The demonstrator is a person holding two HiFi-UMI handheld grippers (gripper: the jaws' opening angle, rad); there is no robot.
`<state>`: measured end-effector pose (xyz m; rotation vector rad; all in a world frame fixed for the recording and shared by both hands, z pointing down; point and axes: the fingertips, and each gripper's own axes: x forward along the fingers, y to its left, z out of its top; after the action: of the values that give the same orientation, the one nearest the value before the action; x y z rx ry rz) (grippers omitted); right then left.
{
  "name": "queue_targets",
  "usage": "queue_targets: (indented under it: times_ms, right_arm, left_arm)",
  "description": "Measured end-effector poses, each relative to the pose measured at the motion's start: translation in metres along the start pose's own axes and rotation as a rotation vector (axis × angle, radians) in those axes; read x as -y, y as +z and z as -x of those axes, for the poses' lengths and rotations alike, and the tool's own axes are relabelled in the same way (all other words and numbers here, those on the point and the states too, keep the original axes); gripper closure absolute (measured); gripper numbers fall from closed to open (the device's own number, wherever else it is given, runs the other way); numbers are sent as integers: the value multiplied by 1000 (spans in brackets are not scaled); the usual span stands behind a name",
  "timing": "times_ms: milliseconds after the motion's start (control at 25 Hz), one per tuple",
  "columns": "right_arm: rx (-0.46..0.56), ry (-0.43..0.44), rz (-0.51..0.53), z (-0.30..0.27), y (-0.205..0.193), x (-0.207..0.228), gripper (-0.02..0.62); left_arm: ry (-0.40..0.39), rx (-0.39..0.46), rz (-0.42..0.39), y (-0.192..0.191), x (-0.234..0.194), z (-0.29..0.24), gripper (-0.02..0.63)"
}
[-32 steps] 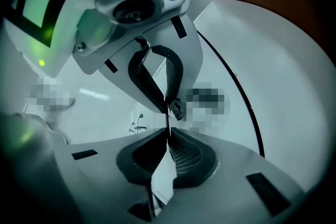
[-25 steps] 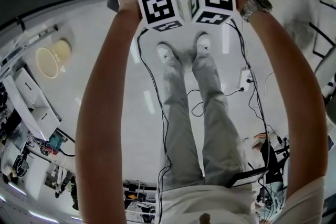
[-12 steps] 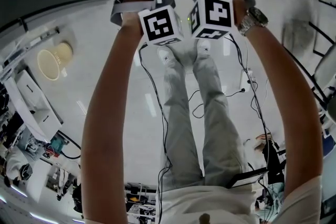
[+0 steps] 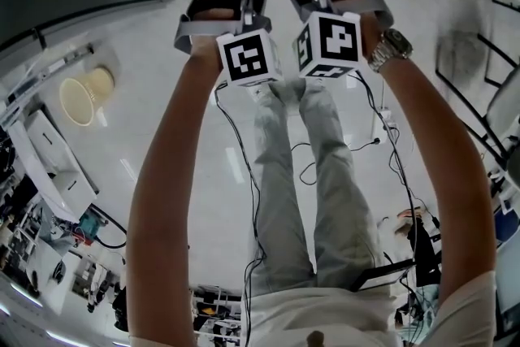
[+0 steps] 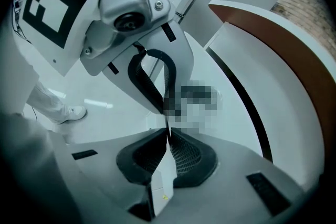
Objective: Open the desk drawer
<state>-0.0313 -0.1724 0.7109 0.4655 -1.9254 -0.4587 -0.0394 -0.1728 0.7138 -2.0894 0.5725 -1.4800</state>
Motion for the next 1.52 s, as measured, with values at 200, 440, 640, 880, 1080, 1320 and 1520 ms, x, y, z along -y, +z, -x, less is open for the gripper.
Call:
queue_targets:
  times_ms: [200, 440, 640, 880, 1080, 1320, 1520]
  right_arm:
    - [4, -1, -5, 0, 1, -1, 554]
    - [37, -1, -104, 6, 1, -1, 552]
    - [80, 1, -262, 20, -3, -10, 454]
    - [169, 32, -629, 62, 1, -19, 551]
    - [229, 33, -862, 112, 9, -19, 569]
    - [366, -16, -1058, 195, 30, 25, 569]
    - [515, -87, -1153, 291, 54, 84, 569]
  left_arm:
    - [30, -5, -23, -2, -5, 0, 580]
    - [116, 35, 106, 2, -6, 10, 530]
    - [126, 54, 312, -3, 4, 25, 477]
    - [211, 67, 659, -14, -7, 69, 583]
    - [255, 103, 882, -21, -16, 117, 598]
    - [298, 292, 1093, -11, -75, 194, 598]
    - [287, 448, 1227, 8, -136, 283, 598]
